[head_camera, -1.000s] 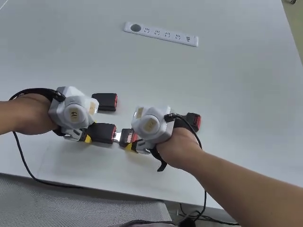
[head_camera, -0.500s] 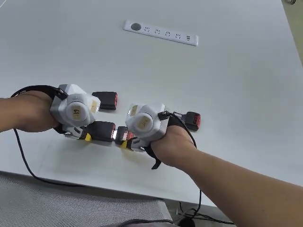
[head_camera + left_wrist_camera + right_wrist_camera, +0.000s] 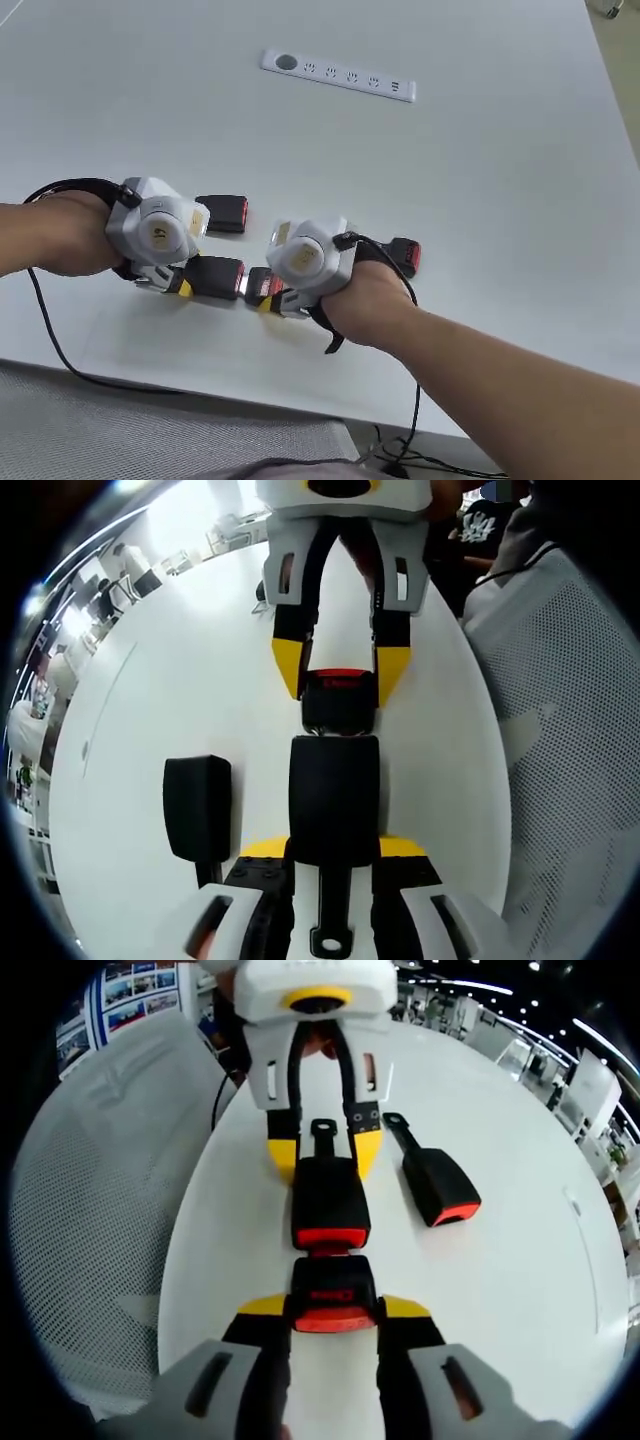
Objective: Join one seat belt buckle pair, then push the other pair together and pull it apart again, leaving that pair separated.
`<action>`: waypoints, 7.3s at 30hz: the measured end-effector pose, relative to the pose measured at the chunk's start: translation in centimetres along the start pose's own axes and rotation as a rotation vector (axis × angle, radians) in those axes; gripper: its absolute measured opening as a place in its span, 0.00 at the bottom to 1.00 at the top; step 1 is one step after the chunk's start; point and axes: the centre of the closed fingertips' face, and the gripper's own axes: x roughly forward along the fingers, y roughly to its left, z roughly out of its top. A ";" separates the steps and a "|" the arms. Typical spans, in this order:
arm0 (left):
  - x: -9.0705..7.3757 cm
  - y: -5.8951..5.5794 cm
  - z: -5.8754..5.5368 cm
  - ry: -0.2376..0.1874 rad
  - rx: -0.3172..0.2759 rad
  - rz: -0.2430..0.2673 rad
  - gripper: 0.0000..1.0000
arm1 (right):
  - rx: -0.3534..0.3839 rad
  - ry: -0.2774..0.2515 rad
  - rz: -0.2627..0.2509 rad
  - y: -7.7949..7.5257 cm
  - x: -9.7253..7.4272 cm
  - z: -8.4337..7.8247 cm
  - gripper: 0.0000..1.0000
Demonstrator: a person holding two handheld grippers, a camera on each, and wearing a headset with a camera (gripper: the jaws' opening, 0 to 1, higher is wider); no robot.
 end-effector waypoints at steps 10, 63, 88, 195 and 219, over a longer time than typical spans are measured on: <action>0.0 0.2 0.0 0.006 -0.007 -0.008 0.29 | 0.016 -0.013 0.005 0.1 -0.1 -0.1 0.31; -3.3 8.8 2.6 -0.026 -0.086 0.124 0.36 | 0.091 0.018 -0.121 -7.9 -9.5 -9.1 0.34; -0.8 9.5 0.3 0.056 -0.037 0.039 0.32 | 0.103 0.132 -0.084 -9.2 -10.1 -15.9 0.33; 0.3 9.4 -0.1 0.048 0.044 -0.002 0.30 | -0.031 -0.015 0.014 -8.7 0.4 1.6 0.30; 0.4 9.6 -0.3 0.065 0.034 0.011 0.30 | -0.025 -0.015 -0.002 -8.7 0.4 1.7 0.31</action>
